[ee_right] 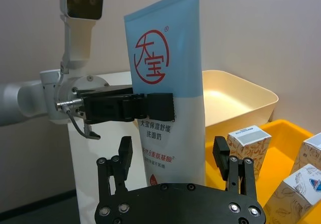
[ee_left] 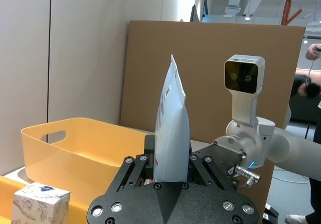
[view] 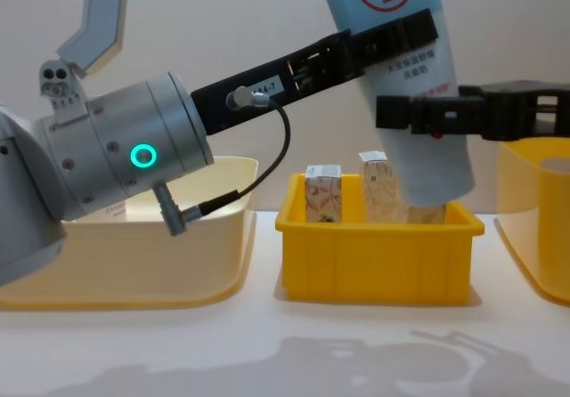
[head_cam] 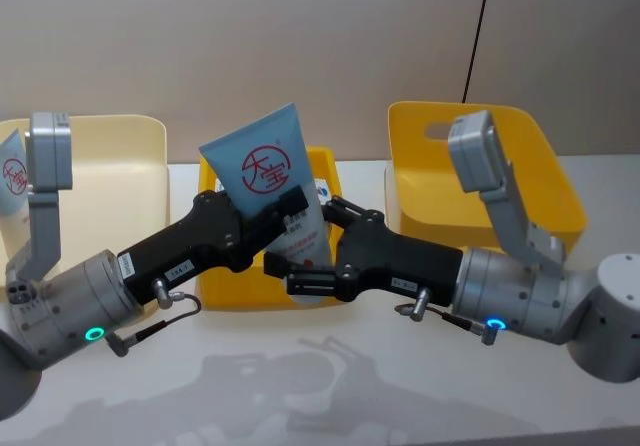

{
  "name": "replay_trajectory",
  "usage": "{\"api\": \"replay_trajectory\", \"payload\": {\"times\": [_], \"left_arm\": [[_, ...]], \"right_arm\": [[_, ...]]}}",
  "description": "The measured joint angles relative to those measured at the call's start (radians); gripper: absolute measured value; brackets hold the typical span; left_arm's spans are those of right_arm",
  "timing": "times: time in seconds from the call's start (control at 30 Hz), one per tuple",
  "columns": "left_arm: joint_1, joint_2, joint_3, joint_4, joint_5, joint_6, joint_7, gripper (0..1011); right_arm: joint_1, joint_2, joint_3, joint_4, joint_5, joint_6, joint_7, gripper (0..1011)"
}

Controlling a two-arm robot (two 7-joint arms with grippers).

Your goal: Bimanual collaborative sorting of washing and personal care products

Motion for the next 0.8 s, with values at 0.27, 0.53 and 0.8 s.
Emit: {"api": "replay_trajectory", "payload": {"times": [0.27,0.53,0.8], "left_arm": [[0.000,0.000,0.000,0.000,0.000,0.000,0.000,286],[0.000,0.000,0.000,0.000,0.000,0.000,0.000,285],[0.000,0.000,0.000,0.000,0.000,0.000,0.000,285]], "right_arm": [[0.019,0.000,-0.024,0.007,-0.026,-0.002,-0.014,993],[0.027,0.001,-0.037,0.011,-0.037,-0.004,-0.020,815],[0.032,0.002,-0.043,0.013,-0.043,-0.005,-0.023,646]]}}
